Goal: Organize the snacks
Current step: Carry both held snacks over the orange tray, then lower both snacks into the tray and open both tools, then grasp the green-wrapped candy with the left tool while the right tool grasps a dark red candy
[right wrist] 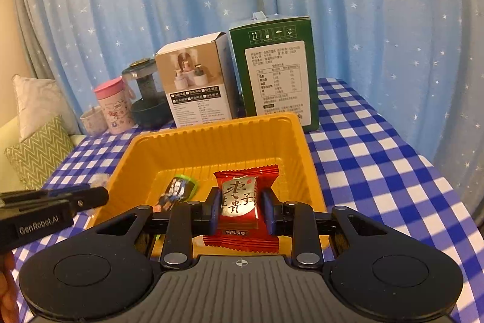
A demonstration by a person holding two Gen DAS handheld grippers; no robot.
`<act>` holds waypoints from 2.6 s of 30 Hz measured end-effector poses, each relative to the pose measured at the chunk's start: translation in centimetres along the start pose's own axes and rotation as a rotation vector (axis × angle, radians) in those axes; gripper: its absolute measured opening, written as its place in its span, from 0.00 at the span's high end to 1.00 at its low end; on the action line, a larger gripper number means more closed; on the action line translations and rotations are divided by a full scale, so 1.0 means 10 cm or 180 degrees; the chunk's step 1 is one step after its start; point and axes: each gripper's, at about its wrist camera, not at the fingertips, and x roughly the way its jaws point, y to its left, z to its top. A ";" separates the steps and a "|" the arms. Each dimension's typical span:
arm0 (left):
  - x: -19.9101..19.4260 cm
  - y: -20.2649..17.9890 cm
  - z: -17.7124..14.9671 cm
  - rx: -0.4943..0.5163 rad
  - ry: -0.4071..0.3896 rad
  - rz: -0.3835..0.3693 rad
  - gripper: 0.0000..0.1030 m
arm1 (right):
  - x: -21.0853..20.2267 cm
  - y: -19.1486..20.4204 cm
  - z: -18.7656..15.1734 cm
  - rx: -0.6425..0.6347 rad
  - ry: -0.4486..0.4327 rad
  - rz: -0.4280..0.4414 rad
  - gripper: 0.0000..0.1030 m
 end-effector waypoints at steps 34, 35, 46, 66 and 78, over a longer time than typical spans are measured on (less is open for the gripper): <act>0.39 0.10 -0.12 0.0032 0.0082 0.0084 0.50 | 0.52 -0.24 0.09 0.0225 0.0094 0.0101 0.58; 0.39 0.10 -0.12 0.0038 0.0087 0.0085 0.50 | 0.50 -0.25 0.09 0.0244 0.0071 0.0109 0.57; 0.19 0.01 -0.17 0.0034 0.0038 0.0084 0.47 | 0.30 -0.25 0.08 0.0161 0.0012 -0.0043 0.56; -0.99 -0.16 -0.77 -0.0216 0.0052 0.0232 0.23 | -0.88 -0.13 -0.51 0.0200 0.0034 -0.0110 0.45; -1.79 -0.39 -1.17 -0.0228 0.0087 0.0331 0.16 | -1.72 -0.19 -1.19 0.0317 0.0243 -0.0272 0.43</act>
